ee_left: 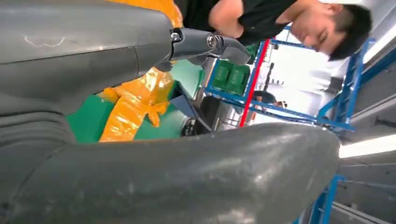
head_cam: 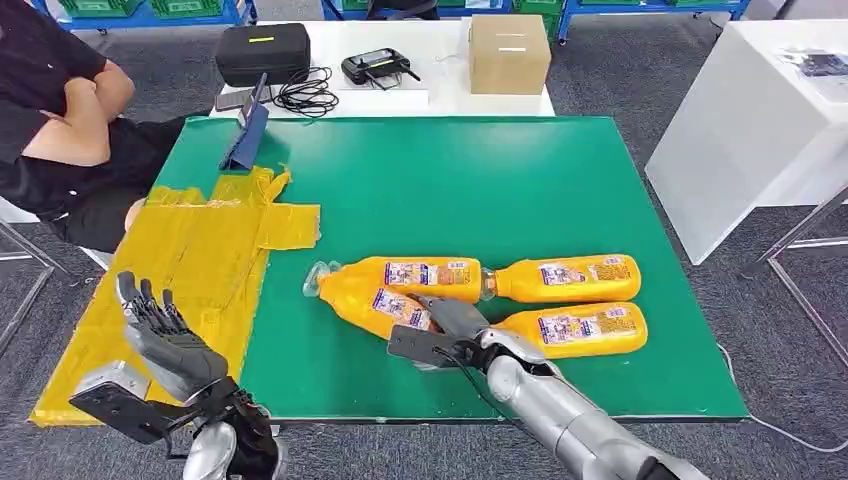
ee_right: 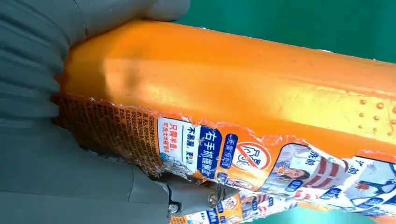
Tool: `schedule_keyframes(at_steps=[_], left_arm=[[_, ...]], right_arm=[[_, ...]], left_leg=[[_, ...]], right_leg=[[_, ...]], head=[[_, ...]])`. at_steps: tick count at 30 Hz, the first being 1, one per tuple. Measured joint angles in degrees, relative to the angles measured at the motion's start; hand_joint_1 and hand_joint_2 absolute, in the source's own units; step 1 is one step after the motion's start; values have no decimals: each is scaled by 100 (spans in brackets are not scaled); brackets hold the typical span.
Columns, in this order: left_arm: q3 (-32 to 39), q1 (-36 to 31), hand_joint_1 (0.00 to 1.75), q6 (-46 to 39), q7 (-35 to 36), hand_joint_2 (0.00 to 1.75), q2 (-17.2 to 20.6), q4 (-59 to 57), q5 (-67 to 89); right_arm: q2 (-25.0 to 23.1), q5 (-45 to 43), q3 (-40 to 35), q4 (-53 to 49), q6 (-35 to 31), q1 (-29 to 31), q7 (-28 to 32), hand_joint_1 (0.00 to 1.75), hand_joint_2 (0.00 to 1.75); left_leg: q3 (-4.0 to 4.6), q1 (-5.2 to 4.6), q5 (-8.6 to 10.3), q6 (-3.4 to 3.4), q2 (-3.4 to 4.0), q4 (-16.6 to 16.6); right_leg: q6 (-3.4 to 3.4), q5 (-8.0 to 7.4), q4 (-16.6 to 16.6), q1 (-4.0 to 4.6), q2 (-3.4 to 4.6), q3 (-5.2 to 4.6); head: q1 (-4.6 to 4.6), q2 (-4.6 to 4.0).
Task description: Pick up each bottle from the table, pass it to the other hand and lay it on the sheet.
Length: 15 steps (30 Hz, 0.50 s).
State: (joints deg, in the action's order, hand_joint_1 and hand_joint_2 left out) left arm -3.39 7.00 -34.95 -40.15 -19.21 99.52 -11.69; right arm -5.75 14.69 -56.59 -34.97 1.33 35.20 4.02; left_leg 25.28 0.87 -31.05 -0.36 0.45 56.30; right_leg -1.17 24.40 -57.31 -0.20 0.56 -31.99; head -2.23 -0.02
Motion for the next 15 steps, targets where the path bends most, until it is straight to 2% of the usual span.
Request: schedule_keyframes(at_steps=[1, 5, 7, 10, 15], left_arm=[[-4, 3, 0, -64, -2, 175, 0, 26, 11], [-79, 89, 0, -150, -2, 175, -7, 310, 2], [-96, 108, 0, 441, -2, 175, -11, 317, -160], [-144, 21, 0, 2122, 53, 175, 13, -202, -260], [-315, -87, 0, 3236, 203, 175, 112, -947, 68]], right_arm=[[-9, -88, 33, -2, -125, -35, 114, 175, 175], [-59, -616, 656, -423, -931, -631, 1227, 175, 175], [-98, -421, 978, -980, -1115, -1077, 1506, 175, 175], [-232, -109, 1421, -1866, -1156, -1621, 1722, 175, 175], [-330, 230, 1738, -2770, -920, -2065, 1779, 175, 175]], left_leg=[[0, 2, 0, 0, 0, 0], [20, 7, 1, -1, -3, 0], [41, 7, 2, -1, -8, 1], [61, 5, 4, -1, -25, 1], [80, 1, 3, -1, -12, 1]], right_leg=[[0, 0, 0, 2, 0, 0], [-1, 1, -2, 5, -4, -10], [-2, 1, -2, 5, -5, -32], [-2, 2, -2, 2, -16, -52], [-2, 2, -2, -1, -9, -72]], head=[[0, 0], [2, 0], [0, 0], [0, 0], [2, 0]])
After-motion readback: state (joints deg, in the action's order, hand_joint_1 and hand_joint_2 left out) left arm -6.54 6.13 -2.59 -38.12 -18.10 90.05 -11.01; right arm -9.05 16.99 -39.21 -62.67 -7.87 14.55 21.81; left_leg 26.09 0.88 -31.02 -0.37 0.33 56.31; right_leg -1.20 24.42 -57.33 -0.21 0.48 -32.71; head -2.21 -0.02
